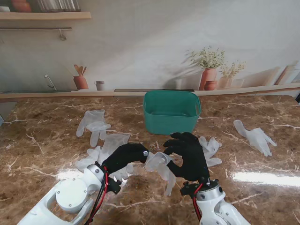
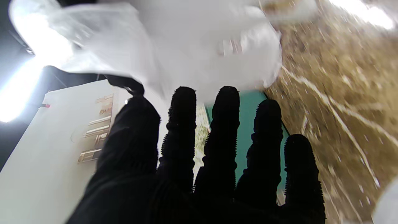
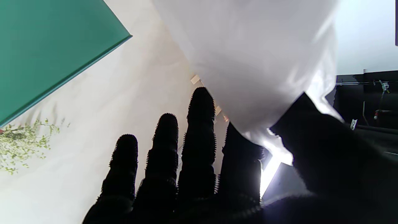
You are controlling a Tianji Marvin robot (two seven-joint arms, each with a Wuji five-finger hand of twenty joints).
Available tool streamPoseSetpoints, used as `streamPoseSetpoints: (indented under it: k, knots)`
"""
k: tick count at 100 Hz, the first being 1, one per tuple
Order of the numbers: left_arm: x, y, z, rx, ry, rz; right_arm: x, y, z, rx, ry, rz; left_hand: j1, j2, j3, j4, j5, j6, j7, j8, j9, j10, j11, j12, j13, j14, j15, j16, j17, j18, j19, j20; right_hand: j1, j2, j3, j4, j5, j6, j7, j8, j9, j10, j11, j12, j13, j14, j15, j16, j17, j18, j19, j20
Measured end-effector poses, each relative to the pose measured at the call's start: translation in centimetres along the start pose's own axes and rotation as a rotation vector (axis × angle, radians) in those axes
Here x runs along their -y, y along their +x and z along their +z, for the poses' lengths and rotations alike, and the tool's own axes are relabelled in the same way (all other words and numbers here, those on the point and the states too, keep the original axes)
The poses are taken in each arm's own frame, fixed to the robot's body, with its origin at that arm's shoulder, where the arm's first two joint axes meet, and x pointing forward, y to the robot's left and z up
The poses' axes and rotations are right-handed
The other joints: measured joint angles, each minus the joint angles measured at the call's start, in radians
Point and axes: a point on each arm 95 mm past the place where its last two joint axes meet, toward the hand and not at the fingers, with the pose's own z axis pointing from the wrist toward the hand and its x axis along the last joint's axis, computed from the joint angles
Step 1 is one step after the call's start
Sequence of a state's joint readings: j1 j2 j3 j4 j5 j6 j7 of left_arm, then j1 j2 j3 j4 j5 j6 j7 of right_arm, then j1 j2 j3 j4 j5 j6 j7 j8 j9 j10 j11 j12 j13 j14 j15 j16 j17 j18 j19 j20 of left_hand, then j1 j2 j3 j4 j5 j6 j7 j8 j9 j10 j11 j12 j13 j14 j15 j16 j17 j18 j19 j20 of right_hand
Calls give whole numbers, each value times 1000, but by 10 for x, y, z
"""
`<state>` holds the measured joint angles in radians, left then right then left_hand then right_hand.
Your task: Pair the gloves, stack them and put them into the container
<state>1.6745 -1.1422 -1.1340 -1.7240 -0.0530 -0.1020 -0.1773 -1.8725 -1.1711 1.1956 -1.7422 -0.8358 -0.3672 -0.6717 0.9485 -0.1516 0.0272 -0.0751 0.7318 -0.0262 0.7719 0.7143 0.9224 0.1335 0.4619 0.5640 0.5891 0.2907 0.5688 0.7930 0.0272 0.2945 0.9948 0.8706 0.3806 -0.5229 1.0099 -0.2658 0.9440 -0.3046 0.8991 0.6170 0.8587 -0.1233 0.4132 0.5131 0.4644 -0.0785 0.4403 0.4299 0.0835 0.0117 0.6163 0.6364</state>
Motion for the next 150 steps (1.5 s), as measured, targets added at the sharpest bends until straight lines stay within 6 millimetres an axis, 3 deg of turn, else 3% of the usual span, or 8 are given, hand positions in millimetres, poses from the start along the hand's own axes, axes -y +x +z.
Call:
streamPoseSetpoints:
  k: [9, 23, 37, 64, 80, 88, 109, 150]
  knots:
    - [10, -3, -7, 2, 82, 114, -3, 1, 2, 32, 11, 32, 0, -79, 9, 1, -91, -38, -13, -20, -45, -9, -14, -13, 4, 0, -13, -18, 3, 5, 1, -13, 0, 8, 0, 0, 16, 22, 10, 11, 6, 0, 0, 2, 0, 0, 9, 0, 9, 0, 8, 11]
    - [18, -2, -13, -54, 143, 313, -6, 2, 6, 87, 14, 116, -246, -291, 561, -5, -285, -35, -312, -278, -318, -69, -122, -104, -150, -53, -182, -114, -63, -24, -131, -85, 0, 10, 0, 0, 44, 56, 10, 14, 11, 0, 3, 13, 0, 0, 11, 0, 10, 0, 10, 13]
    - [14, 0, -15, -133, -46, 346, -5, 5, 9, 100, 15, 118, -280, -400, 593, -5, -331, -32, -525, -520, -592, -80, -226, -213, -420, -123, -361, -232, -113, -117, -595, -119, 0, 11, 1, 0, 57, 82, 10, 21, 13, 1, 3, 14, 0, 0, 19, 18, 22, 0, 21, 24]
    - [5, 2, -3, -216, -82, 431, 0, 7, 13, 134, 10, 119, -333, -451, 592, -28, -340, -32, -489, -501, -679, -95, -246, -230, -473, -152, -410, -262, -124, -149, -757, -66, 0, 9, 15, 0, 79, 116, 9, 21, 25, 6, 2, 15, 22, 0, 31, 27, 34, 1, 23, 36]
    - [-3, 3, 4, -289, 87, 391, 1, 7, 12, 141, 25, 127, -328, -449, 673, -46, -264, -133, -107, -159, -421, -96, -164, -175, -316, -152, -359, -204, -113, -149, -708, 62, 0, -6, 15, 0, 99, 118, 9, 16, 25, 15, 2, 15, 22, 0, 31, 27, 34, 1, 23, 36]
    - [-8, 6, 7, -311, 109, 347, 1, 7, 11, 146, 40, 126, -176, -403, 555, -81, -137, -191, 46, -60, -214, -98, -89, -110, -160, -152, -261, -129, -85, -141, -637, 97, 0, -26, 20, 0, 106, 132, 9, -48, 51, 19, 1, 15, 39, 11, 31, 27, 34, 13, 23, 36]
    - [-17, 17, -3, -339, 146, 264, -11, 6, 6, 149, 159, 97, -98, -316, 512, -88, 35, -151, 121, -223, 117, -100, -48, 157, 98, -89, -59, 5, -60, -79, -326, 81, 1, -52, 21, 0, 106, 155, 11, -206, 96, 32, -16, 15, 86, 42, 31, 50, 48, 26, 30, 36]
    - [-11, 41, -50, -321, -37, 378, -41, 20, -19, 33, 358, 39, -73, -307, 496, -97, 131, -56, 87, -351, 307, -67, -21, -125, 277, -77, 37, 4, 42, -23, -48, 12, 1, -53, 21, 0, 128, 166, 35, -79, 239, 56, 53, 129, 251, 58, 185, 200, 176, 63, 202, 111]
